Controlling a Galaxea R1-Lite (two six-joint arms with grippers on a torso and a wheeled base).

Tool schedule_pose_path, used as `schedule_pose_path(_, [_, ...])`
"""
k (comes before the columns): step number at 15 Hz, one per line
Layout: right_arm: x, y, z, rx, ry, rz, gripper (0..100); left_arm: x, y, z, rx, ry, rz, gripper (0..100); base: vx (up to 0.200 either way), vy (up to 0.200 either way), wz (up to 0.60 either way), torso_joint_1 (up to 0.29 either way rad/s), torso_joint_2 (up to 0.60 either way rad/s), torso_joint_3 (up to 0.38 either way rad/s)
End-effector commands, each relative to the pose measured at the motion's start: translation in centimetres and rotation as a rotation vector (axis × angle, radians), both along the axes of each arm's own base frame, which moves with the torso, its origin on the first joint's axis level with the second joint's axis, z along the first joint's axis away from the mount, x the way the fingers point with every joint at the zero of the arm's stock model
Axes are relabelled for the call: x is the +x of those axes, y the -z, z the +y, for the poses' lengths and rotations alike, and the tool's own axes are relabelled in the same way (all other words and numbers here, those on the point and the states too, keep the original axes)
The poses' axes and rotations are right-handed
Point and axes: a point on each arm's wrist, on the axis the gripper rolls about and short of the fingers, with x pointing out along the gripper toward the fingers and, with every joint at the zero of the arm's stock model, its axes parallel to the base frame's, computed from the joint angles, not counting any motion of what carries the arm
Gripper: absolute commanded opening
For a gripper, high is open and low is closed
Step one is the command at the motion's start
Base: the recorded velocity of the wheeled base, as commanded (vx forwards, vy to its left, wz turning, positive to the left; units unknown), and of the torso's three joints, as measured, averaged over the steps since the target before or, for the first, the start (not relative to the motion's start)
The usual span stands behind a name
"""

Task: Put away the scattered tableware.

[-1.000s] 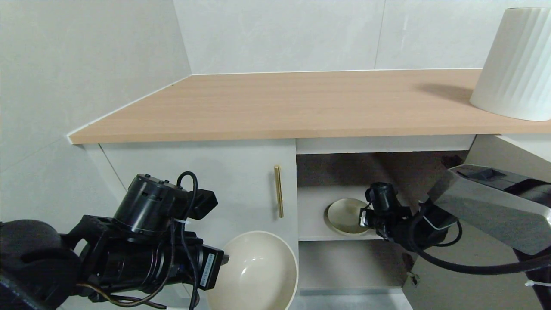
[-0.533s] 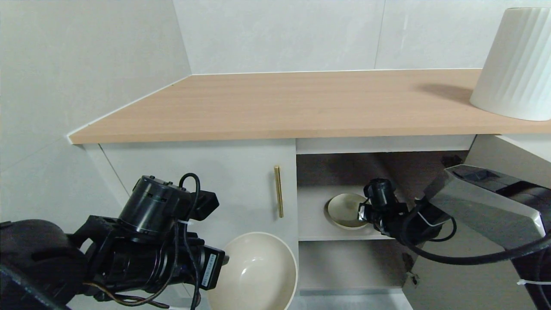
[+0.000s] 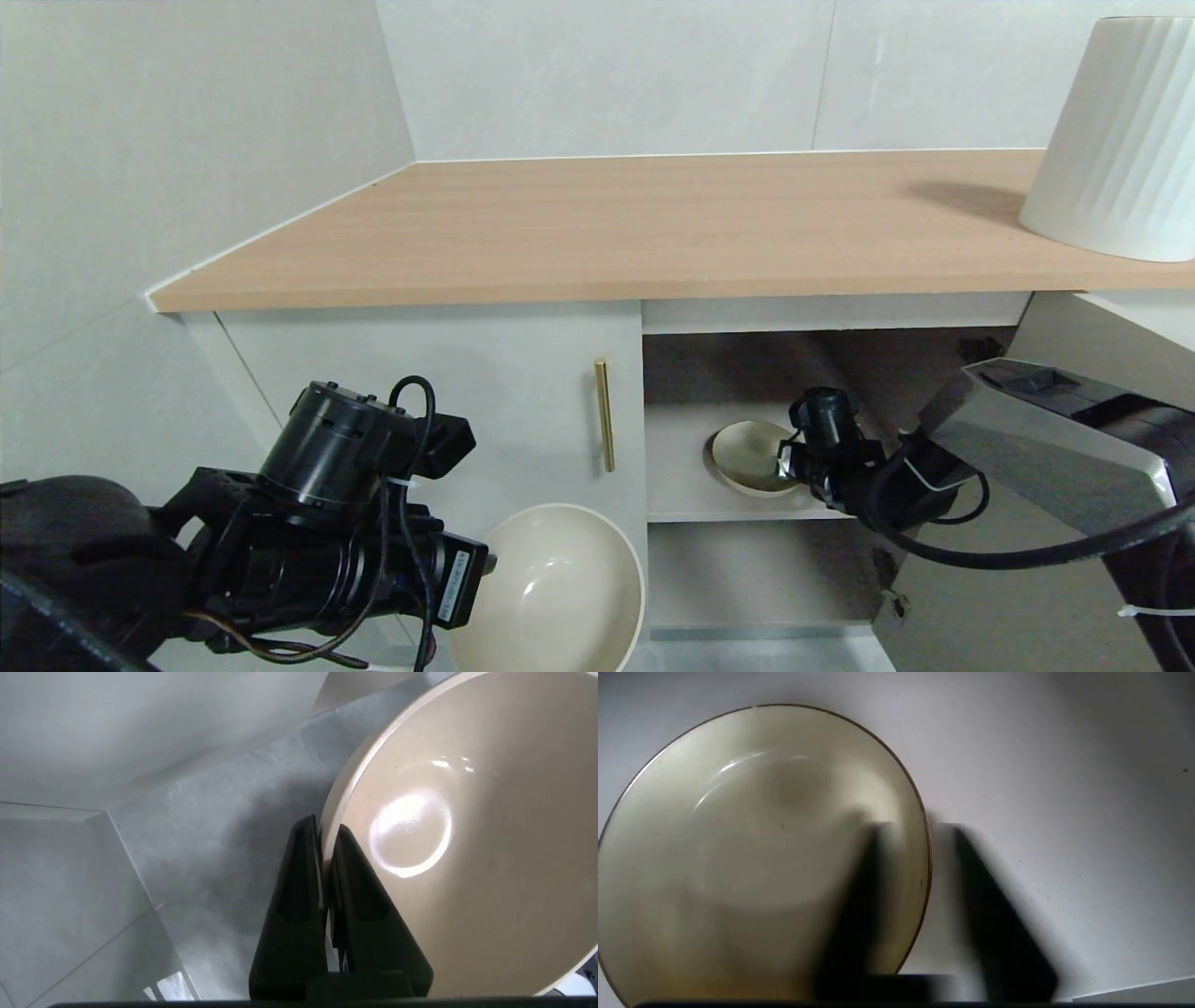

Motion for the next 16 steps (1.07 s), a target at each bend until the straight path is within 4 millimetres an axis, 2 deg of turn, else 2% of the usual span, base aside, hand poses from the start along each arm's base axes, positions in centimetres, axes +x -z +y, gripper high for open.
schedule_pose_path(1, [0.0,-0.1,0.0,0.001,0.0,-0.003,100,0.0,0.0,0.0,0.0,0.0,0.001,0,0.0,0.0,0.0,0.0,0.0,0.0])
schedule_pose_path(5, [0.0,-0.7,0.0,0.008,0.002,-0.014,100,0.0,0.1,0.0,0.0,0.0,0.001,0,0.0,0.0,0.0,0.0,0.0,0.0])
schedule_pose_path(8, [-1.7,-3.2,0.2,0.022,-0.019,-0.03,100,0.5,0.7,-1.1,-0.023,-0.019,0.018,0,0.0,0.0,0.0,0.0,0.0,0.0])
schedule_pose_path(11, [-6.0,-6.6,1.9,0.042,-0.128,-0.026,100,1.4,2.0,-3.1,-0.016,-0.106,0.008,0,0.0,0.0,0.0,0.0,0.0,0.0])
schedule_pose_path(13, [-10.4,-9.7,3.5,0.098,-0.302,-0.024,100,2.2,3.8,-4.6,0.046,-0.174,0.013,0,0.0,0.0,0.0,0.0,0.0,0.0])
schedule_pose_path(16, [-15.3,-13.2,5.0,0.129,-0.466,0.006,100,2.5,5.4,-6.0,0.081,-0.199,0.033,0,0.0,0.0,0.0,0.0,0.0,0.0])
